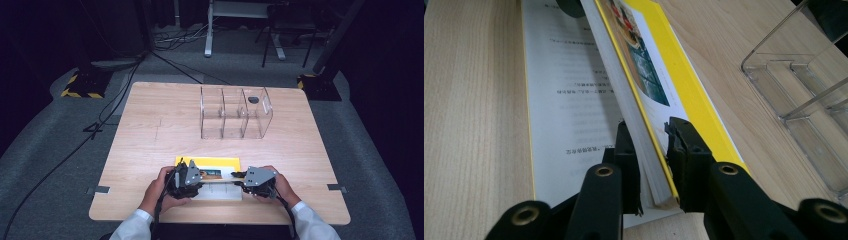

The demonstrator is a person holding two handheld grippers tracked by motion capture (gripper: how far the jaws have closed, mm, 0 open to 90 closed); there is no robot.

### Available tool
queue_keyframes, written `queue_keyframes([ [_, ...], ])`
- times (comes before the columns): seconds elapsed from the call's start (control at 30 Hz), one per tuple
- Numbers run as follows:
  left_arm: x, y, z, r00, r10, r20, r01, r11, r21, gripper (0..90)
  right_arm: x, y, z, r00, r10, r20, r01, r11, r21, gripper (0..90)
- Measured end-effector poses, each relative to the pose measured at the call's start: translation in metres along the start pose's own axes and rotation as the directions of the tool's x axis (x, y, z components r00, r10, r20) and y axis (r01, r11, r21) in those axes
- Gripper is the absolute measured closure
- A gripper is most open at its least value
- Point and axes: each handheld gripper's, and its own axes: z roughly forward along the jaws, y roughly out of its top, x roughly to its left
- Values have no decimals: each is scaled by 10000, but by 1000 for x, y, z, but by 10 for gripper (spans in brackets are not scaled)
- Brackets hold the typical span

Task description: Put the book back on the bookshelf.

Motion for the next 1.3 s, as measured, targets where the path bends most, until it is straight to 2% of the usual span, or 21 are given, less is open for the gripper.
queue_keyframes([
  [0.03, -2, -2, 0, 9990, 410, -148, -409, 9991, 51, 666, -1, -1, 0, 9999, 131, -71, -132, 9998, -132, 735],
  [0.1, -2, -5, 0, 9979, 630, -144, -630, 9980, 15, 713, -3, -3, 0, 9991, 355, -246, -362, 9988, -318, 719],
  [0.17, 2, -9, 1, 9976, 665, 188, -664, 9978, -69, 729, -5, -8, 1, 9975, 553, -429, -579, 9965, -603, 704],
  [0.2, 4, -11, 1, 9980, 574, 275, -570, 9982, -178, 732, -8, -13, 1, 9957, 684, -622, -732, 9942, -785, 691],
  [0.27, 6, -14, 0, 9982, 503, 319, -493, 9982, -336, 735, -14, -20, 2, 9936, 934, -634, -988, 9912, -882, 671],
  [0.37, 9, -15, -3, 9985, 356, 415, -334, 9980, -540, 739, -22, -28, -1, 9833, 1537, -975, -1659, 9773, -1319, 669],
  [0.4, 10, -16, -3, 9985, 310, 461, -284, 9980, -560, 741, -22, -28, -1, 9840, 1510, -943, -1633, 9767, -1395, 678],
  [0.5, 13, -18, -5, 9980, 197, 596, -158, 9978, -650, 742, -19, -23, -3, 9928, 1063, -557, -1133, 9834, -1419, 716],
  [0.6, 18, -21, -7, 9969, 36, 783, 20, 9974, -714, 725, -14, -17, -4, 9969, 664, -430, -716, 9884, -1343, 737],
  [0.67, 18, -21, -7, 9974, -31, 726, 80, 9977, -675, 694, -12, -14, -5, 9978, 544, -371, -587, 9902, -1266, 743],
  [0.77, 15, -17, -9, 9990, -47, 434, 62, 9994, -339, 678, -6, -6, -5, 9997, 143, -212, -164, 9947, -1018, 763],
  [0.83, 11, -12, -9, 9992, -171, 351, 181, 9995, -261, 659, -4, -3, -5, 9998, 103, -160, -118, 9955, -945, 765],
  [0.9, 4, -5, -6, 9999, -80, 133, 81, 9999, -101, 652, -2, 0, -5, 9999, 47, -138, -58, 9962, -866, 768],
  [1.0, -3, 4, -3, 9999, -27, 97, 27, 10000, 5, 637, 3, 5, -4, 9997, -65, -234, 45, 9965, -838, 773],
  [1.07, -7, 9, 0, 9997, -240, -50, 240, 9997, 102, 604, 6, 10, -4, 9998, -83, -182, 67, 9964, -843, 775],
  [1.1, -9, 10, 2, 9998, -171, -54, 172, 9995, 273, 583, 7, 12, -5, 9998, -106, -151, 93, 9963, -852, 775],
  [1.17, -17, 13, 8, 9972, 377, -640, -318, 9954, 903, 560, 10, 16, -5, 9998, -143, -102, 133, 9962, -855, 776],
  [1.2, -19, 14, 9, 9963, 455, -736, -385, 9948, 948, 556, 12, 18, -5, 9998, -182, -53, 177, 9964, -829, 778],
  [1.23, -19, 13, 8, 9953, 478, -847, -409, 9958, 815, 591, 13, 20, -5, 9998, -220, -25, 217, 9965, -807, 778],
  [1.27, -19, 13, 8, 9953, 478, -847, -409, 9958, 815, 687, 13, 20, -5, 9998, -220, -25, 217, 9965, -807, 778],
  [1.3, -18, 13, 6, 9947, 575, -848, -513, 9960, 729, 687, 15, 22, -6, 9997, -215, -66, 209, 9967, -780, 778],
])
